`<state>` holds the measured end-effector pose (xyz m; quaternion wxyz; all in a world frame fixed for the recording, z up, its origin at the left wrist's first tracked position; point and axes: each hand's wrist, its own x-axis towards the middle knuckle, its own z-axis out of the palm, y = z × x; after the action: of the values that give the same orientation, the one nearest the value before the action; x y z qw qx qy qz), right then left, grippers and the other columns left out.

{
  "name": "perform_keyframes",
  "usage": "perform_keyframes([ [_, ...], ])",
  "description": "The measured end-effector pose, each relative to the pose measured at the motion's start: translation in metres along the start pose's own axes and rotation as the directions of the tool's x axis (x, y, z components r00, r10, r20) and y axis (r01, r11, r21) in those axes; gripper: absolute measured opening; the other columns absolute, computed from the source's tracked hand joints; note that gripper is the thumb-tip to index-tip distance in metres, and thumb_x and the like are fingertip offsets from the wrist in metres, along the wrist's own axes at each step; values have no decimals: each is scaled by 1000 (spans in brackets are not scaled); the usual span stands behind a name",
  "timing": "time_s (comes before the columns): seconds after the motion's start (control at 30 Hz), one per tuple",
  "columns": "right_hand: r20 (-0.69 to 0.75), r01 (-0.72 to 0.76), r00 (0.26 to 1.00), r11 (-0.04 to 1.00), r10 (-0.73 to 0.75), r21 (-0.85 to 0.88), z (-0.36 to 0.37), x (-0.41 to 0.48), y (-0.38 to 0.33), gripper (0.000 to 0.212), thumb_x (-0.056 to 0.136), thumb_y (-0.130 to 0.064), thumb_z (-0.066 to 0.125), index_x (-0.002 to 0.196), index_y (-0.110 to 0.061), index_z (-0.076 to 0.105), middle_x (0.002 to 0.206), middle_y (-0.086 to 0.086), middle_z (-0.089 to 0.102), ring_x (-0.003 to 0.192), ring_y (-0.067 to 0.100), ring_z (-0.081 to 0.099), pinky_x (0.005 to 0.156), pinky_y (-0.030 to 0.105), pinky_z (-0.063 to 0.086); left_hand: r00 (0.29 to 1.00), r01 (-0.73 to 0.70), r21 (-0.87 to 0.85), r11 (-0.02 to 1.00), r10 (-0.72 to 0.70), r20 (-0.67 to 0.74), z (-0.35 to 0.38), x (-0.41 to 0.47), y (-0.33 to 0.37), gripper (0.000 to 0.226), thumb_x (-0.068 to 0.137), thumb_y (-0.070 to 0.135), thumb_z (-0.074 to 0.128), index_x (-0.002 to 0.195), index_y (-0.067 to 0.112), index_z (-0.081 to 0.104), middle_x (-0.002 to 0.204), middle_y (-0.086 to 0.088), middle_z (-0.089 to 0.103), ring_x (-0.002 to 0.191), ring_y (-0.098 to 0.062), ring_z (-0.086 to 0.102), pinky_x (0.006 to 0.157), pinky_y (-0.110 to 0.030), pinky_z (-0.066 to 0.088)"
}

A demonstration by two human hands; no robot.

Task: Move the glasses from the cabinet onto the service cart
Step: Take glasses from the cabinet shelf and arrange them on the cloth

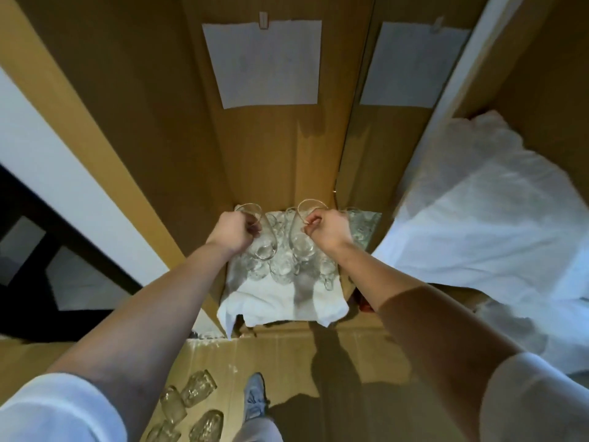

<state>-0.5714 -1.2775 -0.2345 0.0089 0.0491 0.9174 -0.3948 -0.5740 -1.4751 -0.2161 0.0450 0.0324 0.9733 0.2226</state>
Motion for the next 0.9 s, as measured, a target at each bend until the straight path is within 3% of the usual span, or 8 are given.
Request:
perform_keyframes([
  [0.13,13,32,999,999,-32,-12,-16,-47,27,17,84,-2,58,88,-10,72,97,5,72,93,18,68,83,26,53,998,-33,5,999,33,53,22,-43,14,25,86,1,53,98,12,73,102,-5,72,102,-20,65,84,-17,42],
  [0.2,-2,5,1000,999,-5,-34,-29,-68,43,15,85,-4,61,93,-9,73,98,3,71,93,15,66,79,18,49,995,-48,-6,999,49,83,33,-59,28,26,86,0,53,100,11,72,102,-5,72,102,-17,64,80,-13,38],
  [0.33,-72,-15,997,999,12,-36,-68,-98,75,21,82,-1,54,87,-7,73,93,9,73,91,25,67,80,26,51,987,-67,-44,997,73,144,55,-77,70,22,86,-3,58,93,13,72,96,-4,72,83,-8,63,70,-10,39],
  [0.43,-141,-82,987,995,73,-53,-107,-108,101,21,81,-4,55,90,-10,74,97,5,73,97,21,63,72,9,33,966,-141,-53,989,149,209,77,-77,112,19,85,-2,62,91,12,73,86,0,70,72,-3,58,53,-1,35],
  [0.5,-205,-144,969,990,138,-15,-135,-115,121,20,82,-5,57,91,-10,74,98,4,72,99,18,61,70,5,30,945,-197,-72,978,209,254,93,-77,144,17,85,-1,64,86,13,72,80,3,68,70,-2,58,51,0,35],
  [0.63,-322,-236,920,972,224,-1,-187,-122,163,20,83,-7,59,95,-13,73,101,4,72,102,23,60,85,17,44,880,-310,-159,937,346,325,123,-70,210,15,80,2,69,76,17,70,72,8,64,68,-4,59,64,-9,39],
  [0.77,-417,-338,856,941,307,1,-241,-118,201,24,84,-9,61,104,-16,71,110,1,69,112,22,54,81,8,28,812,-431,-207,878,477,337,141,-47,284,12,80,11,74,76,22,69,83,7,67,82,-6,59,76,-13,37],
  [0.9,-532,-368,784,930,321,18,-294,-97,221,25,79,-5,62,99,-15,73,105,1,72,105,22,60,90,18,40,779,-500,-268,823,563,277,139,1,354,8,79,10,73,83,17,72,86,4,69,84,-7,62,74,-11,38],
])
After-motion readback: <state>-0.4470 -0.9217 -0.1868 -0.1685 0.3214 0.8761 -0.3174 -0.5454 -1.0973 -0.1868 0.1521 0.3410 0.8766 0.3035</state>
